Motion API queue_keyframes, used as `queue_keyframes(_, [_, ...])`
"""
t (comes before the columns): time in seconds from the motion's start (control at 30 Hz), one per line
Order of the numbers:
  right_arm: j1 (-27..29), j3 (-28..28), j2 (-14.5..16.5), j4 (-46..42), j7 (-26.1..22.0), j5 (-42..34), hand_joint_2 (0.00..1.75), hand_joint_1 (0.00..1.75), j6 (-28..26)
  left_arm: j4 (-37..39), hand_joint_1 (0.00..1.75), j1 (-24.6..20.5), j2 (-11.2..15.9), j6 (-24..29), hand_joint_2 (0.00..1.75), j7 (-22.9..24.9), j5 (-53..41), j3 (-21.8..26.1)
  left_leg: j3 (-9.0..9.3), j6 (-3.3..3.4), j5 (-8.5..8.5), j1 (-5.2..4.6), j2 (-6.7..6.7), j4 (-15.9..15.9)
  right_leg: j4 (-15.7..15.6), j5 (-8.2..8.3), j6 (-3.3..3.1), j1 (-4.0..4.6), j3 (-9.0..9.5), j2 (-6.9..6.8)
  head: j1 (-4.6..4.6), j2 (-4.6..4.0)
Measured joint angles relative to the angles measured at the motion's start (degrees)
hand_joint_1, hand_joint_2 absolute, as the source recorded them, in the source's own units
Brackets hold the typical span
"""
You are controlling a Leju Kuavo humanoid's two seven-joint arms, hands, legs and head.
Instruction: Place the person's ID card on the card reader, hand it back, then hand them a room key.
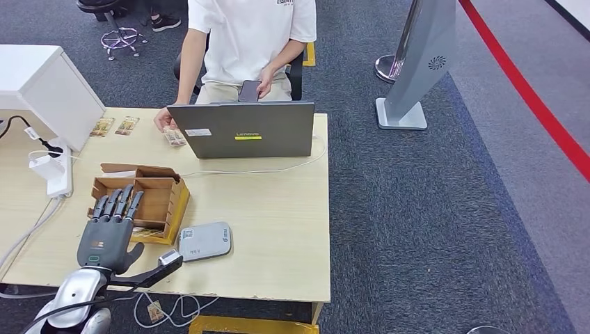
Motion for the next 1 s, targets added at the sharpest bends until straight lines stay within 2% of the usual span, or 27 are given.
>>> queue_keyframes(0.27, [-0.03, -0.02, 0.00, -0.01, 0.02, 0.25, 0.00, 0.00, 0.09, 1.67, 0.03, -0.43, -0.49, 0.00, 1.75, 0.00, -0.13, 0.00, 0.00, 0.00, 0.00, 0.00, 0.00, 0.00, 0.00, 0.00, 0.00, 0.00, -0.01, 0.00, -0.01, 0.01])
queue_keyframes(0.4, [-0.03, -0.02, 0.00, -0.01, 0.02, 0.39, 0.00, 0.00, 0.08, 2.37, 1.75, -0.78, -0.58, -0.01, 1.75, -0.07, -0.14, 0.00, 0.00, 0.00, 0.00, 0.00, 0.00, 0.00, 0.00, 0.00, 0.00, 0.00, 0.00, 0.00, -0.01, -0.01])
queue_keyframes(1.0, [-0.03, -0.09, 0.00, -0.01, 0.26, 0.94, 0.00, 0.00, 0.17, 3.20, 1.75, -0.86, -0.80, 0.30, 1.75, -1.78, 2.38, 0.00, 0.00, 0.00, 0.00, 0.00, 0.00, 0.00, 0.00, 0.00, 0.00, 0.00, 0.00, 0.00, -0.01, 0.00])
